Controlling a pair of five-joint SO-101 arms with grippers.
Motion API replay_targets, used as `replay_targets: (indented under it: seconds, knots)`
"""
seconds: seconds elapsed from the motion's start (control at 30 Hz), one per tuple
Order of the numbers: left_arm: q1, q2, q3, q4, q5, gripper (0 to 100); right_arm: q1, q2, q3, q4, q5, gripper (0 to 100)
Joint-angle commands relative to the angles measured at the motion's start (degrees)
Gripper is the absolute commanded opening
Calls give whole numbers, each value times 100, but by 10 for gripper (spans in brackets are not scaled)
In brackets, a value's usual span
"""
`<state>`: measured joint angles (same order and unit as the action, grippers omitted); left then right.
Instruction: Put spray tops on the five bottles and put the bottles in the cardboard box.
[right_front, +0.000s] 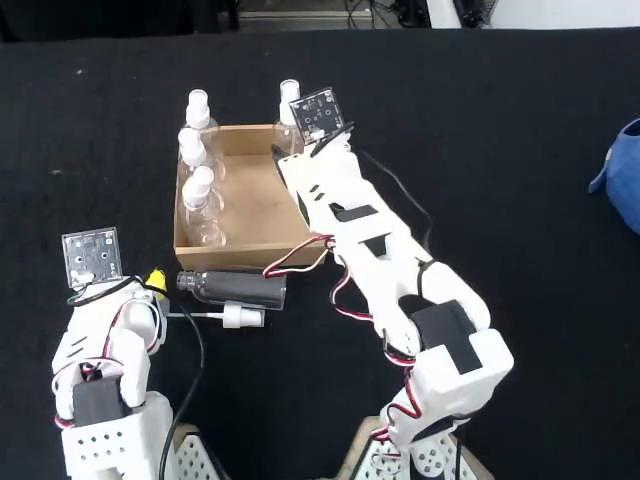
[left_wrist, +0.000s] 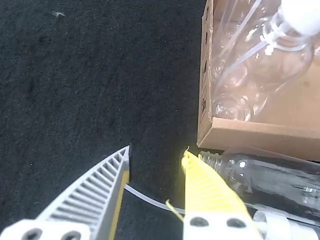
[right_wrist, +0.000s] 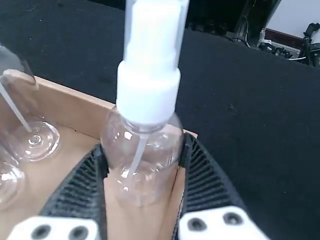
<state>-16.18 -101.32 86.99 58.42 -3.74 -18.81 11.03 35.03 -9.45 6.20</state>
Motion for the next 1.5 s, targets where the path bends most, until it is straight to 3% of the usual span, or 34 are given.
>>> replay_targets:
  seconds: [0.0,0.2,0.53,0.73,1.37,1.47]
  knots:
    - [13,-62,-66,-114,18,29,70,-13,-127,-79,44,16]
    - [13,-62,-66,-123,18,29,70,-13,-110,-79,9,106]
    - [13,-62,-66,-123,18,29,-26,-13,-57,-79,62,118]
    - [13,-62,-66,-123,18,30,-26,-31,-84,211,62,258]
    - [13,-62,-57,-123,18,30,-114,-2360,1516,404,44,261]
    - [4,-62,-4,-123,-9,30,-105,-3064,1771,941,9,261]
